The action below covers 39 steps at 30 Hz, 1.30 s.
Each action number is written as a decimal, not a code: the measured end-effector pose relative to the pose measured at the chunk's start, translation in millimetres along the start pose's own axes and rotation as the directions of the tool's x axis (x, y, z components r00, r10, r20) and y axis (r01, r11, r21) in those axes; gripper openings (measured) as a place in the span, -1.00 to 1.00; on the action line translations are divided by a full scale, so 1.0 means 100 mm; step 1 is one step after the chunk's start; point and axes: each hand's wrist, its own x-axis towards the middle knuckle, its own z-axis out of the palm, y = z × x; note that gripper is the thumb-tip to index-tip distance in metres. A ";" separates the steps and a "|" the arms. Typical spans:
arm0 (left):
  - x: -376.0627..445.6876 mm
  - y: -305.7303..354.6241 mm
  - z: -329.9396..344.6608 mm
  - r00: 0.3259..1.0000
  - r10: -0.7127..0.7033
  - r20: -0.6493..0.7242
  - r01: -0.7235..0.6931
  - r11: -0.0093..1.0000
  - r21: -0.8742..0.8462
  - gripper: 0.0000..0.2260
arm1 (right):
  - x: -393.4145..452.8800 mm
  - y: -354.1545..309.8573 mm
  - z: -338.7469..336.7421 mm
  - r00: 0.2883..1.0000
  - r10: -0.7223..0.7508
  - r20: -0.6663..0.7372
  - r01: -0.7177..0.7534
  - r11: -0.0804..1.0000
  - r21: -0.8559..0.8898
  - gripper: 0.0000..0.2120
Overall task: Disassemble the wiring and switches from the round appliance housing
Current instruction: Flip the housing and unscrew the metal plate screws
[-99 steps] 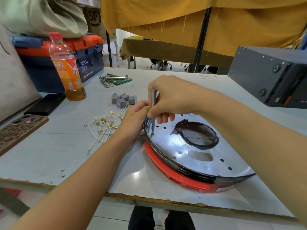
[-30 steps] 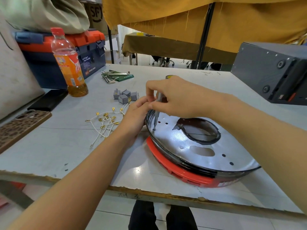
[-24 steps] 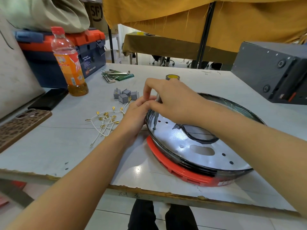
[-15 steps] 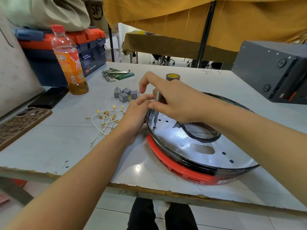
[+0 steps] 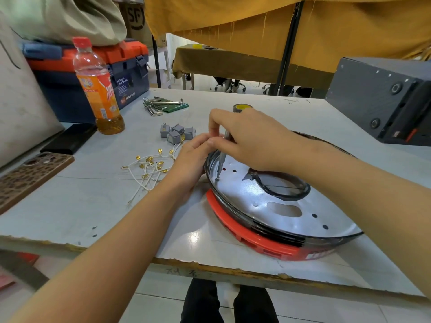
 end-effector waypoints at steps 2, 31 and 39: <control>0.00 0.00 0.00 1.000 0.012 0.018 -0.012 1.000 -0.014 -0.76 | -0.01 0.01 0.00 1.000 -0.014 0.007 0.013 0.988 0.154 -0.96; 0.00 0.00 0.00 0.999 0.038 0.027 -0.038 0.999 0.002 -0.76 | 0.01 -0.09 -0.03 0.998 -0.030 0.054 0.022 0.991 0.132 -0.91; -0.02 0.02 0.00 0.997 0.061 0.037 -0.062 0.998 0.014 -0.78 | 0.00 -0.04 -0.14 0.977 -0.107 0.182 0.087 0.990 0.114 -0.89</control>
